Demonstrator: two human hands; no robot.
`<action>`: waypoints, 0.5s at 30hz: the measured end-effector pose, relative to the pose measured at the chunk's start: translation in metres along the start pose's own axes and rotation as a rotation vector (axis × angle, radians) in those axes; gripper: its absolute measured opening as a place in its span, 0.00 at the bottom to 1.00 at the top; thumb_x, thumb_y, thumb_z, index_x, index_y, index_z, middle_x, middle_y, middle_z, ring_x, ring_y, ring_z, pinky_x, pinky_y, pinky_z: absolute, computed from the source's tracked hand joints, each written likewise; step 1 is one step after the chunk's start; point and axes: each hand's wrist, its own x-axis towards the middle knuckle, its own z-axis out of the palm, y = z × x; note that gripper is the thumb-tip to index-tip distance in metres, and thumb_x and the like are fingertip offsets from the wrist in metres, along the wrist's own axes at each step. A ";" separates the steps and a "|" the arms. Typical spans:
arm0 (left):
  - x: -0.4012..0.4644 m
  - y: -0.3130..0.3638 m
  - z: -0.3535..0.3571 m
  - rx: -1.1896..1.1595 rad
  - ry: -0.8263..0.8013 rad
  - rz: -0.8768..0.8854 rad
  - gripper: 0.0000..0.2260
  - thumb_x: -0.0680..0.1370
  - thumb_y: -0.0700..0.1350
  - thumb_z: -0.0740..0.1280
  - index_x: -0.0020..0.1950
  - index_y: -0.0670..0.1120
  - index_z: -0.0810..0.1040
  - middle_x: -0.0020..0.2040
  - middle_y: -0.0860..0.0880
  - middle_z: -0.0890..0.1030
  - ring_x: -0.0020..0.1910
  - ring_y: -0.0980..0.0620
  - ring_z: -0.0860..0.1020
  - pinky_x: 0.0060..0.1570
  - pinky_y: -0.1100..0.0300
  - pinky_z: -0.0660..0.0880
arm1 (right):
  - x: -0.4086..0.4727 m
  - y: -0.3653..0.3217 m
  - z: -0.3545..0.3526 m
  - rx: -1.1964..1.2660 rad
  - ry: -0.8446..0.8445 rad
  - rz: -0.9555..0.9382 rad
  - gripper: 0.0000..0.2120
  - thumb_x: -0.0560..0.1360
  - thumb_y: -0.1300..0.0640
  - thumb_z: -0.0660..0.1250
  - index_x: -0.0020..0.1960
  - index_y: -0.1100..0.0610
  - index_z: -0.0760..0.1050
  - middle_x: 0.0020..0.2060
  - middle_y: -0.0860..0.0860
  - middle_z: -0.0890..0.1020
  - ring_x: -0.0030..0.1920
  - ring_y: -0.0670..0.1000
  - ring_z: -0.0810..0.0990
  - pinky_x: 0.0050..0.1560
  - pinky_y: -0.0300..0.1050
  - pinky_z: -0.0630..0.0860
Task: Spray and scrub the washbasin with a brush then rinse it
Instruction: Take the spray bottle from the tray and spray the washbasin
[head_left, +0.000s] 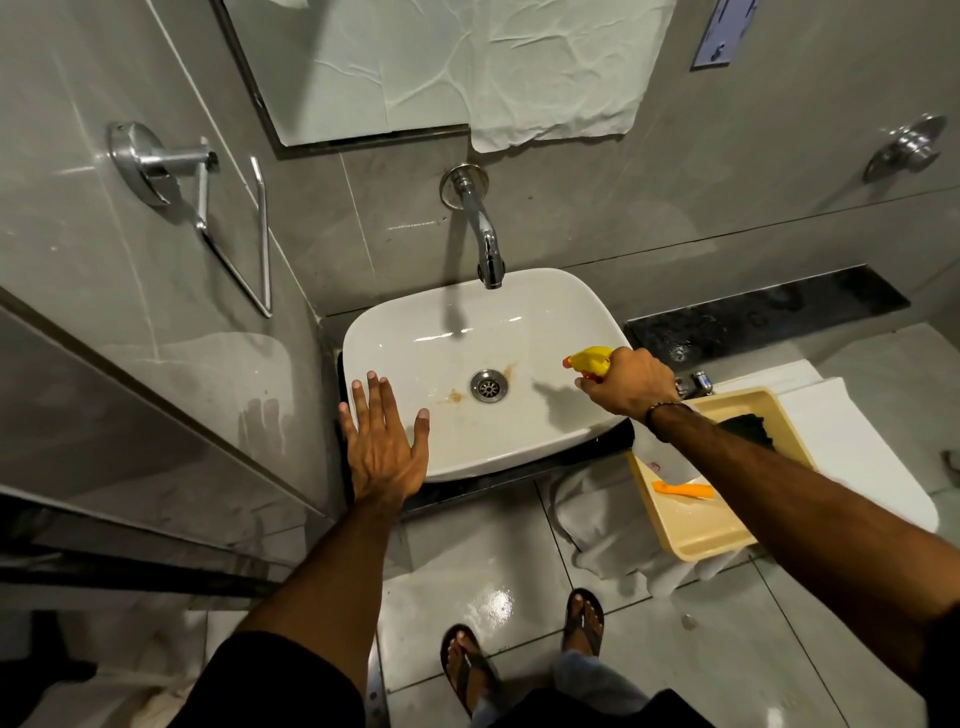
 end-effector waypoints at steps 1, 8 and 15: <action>0.000 0.000 0.000 0.001 -0.002 0.002 0.45 0.78 0.70 0.28 0.85 0.42 0.46 0.86 0.44 0.44 0.85 0.44 0.41 0.83 0.43 0.37 | 0.002 0.002 0.003 0.024 -0.004 -0.001 0.26 0.73 0.34 0.69 0.53 0.57 0.80 0.42 0.51 0.82 0.47 0.57 0.84 0.51 0.51 0.82; -0.002 0.002 -0.001 0.008 -0.007 0.025 0.43 0.79 0.69 0.30 0.85 0.42 0.46 0.86 0.44 0.44 0.85 0.44 0.41 0.82 0.42 0.36 | 0.017 0.021 0.014 0.247 -0.012 -0.153 0.26 0.69 0.27 0.67 0.61 0.40 0.82 0.37 0.45 0.86 0.38 0.47 0.86 0.47 0.48 0.85; 0.001 0.065 0.004 -0.020 -0.038 0.216 0.37 0.84 0.64 0.43 0.85 0.42 0.49 0.86 0.44 0.46 0.86 0.45 0.43 0.84 0.44 0.41 | 0.013 0.063 0.007 0.496 0.262 0.013 0.31 0.70 0.28 0.62 0.53 0.52 0.87 0.36 0.51 0.88 0.40 0.55 0.86 0.47 0.54 0.84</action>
